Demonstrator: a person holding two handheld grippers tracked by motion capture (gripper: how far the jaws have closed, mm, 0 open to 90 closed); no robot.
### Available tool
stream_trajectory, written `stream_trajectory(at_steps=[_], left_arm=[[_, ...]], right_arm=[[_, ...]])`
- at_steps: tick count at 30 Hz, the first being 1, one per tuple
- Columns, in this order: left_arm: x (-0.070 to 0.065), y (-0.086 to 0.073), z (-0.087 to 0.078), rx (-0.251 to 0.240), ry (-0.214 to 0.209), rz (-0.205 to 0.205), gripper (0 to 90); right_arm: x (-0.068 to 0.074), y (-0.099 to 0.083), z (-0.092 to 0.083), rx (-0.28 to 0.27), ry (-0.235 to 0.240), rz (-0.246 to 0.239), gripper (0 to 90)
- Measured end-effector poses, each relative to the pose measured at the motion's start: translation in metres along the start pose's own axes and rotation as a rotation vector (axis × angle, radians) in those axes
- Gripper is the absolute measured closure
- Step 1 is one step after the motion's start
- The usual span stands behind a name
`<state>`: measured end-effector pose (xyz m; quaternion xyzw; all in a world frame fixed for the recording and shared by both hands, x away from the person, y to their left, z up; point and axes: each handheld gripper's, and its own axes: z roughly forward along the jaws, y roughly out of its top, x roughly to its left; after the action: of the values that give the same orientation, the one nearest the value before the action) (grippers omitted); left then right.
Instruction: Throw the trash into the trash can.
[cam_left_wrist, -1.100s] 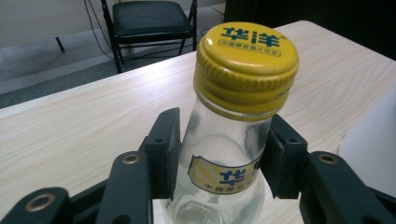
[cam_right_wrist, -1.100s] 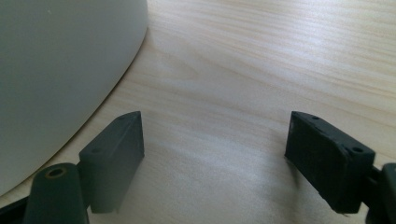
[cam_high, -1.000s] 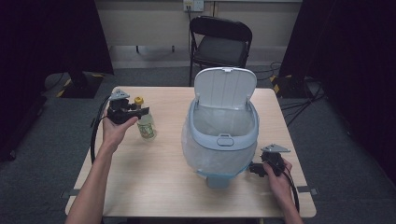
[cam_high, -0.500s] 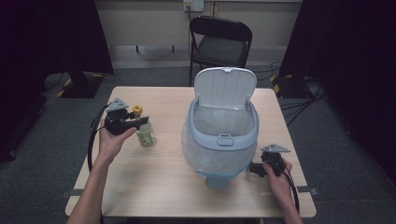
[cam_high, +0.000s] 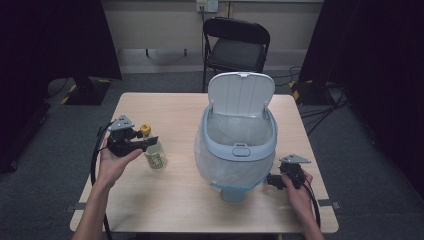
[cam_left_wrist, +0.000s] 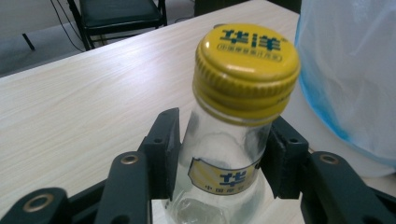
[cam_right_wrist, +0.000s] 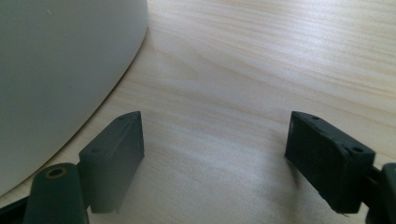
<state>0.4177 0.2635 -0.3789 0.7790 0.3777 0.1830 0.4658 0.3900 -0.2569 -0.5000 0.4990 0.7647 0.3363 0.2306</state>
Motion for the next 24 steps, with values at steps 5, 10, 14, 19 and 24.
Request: stream_trajectory(at_steps=[5, 10, 14, 19, 24], left_arm=[[0.001, -0.011, 0.009, 0.005, 0.021, -0.014, 28.7], [0.002, -0.021, 0.012, 0.009, 0.039, -0.023, 16.2], [0.005, -0.034, 0.022, 0.058, 0.022, -0.028, 16.9], [0.007, -0.045, 0.029, 0.031, -0.002, -0.06, 15.7], [0.002, -0.054, 0.037, 0.065, 0.034, -0.023, 16.4]], right_arm=[[0.0, 0.0, 0.0, 0.0, 0.0, 0.0, 18.4], [0.0, 0.0, 0.0, 0.0, 0.0, 0.0, 18.4], [0.0, 0.0, 0.0, 0.002, 0.001, 0.003, 18.4], [0.0, 0.0, 0.0, 0.0, 0.0, 0.001, 18.4], [0.0, 0.0, 0.0, 0.0, 0.0, 0.0, 18.4]])
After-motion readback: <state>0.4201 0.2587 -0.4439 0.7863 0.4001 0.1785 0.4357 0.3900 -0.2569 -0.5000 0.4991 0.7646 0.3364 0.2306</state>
